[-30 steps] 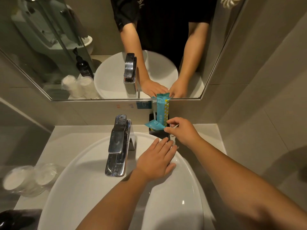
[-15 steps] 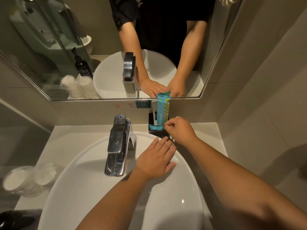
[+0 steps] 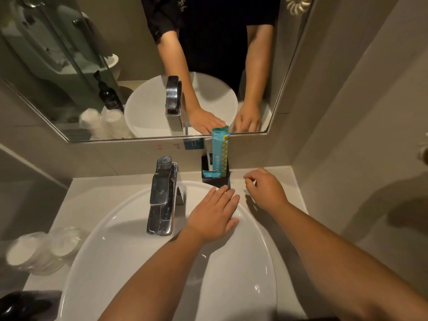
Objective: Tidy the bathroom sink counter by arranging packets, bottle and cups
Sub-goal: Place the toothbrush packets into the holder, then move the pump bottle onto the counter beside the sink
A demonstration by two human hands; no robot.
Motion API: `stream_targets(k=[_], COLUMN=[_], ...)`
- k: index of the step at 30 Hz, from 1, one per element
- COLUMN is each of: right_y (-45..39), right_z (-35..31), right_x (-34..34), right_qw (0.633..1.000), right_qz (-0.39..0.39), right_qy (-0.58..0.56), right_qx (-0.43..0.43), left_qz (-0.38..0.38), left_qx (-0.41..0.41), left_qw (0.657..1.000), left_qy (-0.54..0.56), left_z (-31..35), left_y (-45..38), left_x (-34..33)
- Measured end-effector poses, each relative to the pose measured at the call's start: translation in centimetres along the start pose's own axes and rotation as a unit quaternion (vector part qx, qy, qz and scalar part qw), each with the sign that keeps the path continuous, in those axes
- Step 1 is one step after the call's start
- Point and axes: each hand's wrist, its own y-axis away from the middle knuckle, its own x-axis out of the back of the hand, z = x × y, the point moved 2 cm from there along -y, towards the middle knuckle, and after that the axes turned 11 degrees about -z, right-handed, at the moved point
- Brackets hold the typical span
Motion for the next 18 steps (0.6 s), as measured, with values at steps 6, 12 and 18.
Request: stream_targets(k=[6, 12, 18], right_y=[6.3, 12.5, 17.2], right_z=[3.0, 0.4, -3.6], right_x=[0.0, -1.0, -1.3], right_qw=[0.982, 0.973, 0.971], right_qz=[-0.066, -0.074, -0.065], right_qy=[0.16, 0.203, 0.225], right_qx=[-0.07, -0.077, -0.034], left_qz=[-0.066, -0.072, -0.029], left_qx=[0.047, 0.084, 0.092], left_qw=[0.996, 0.993, 0.994], left_qy=[0.041, 0.045, 0.056], left_z=[1.5, 3.4, 5.1], left_y=[1.4, 5.7, 10.1], left_x=[2.2, 3.4, 4.9])
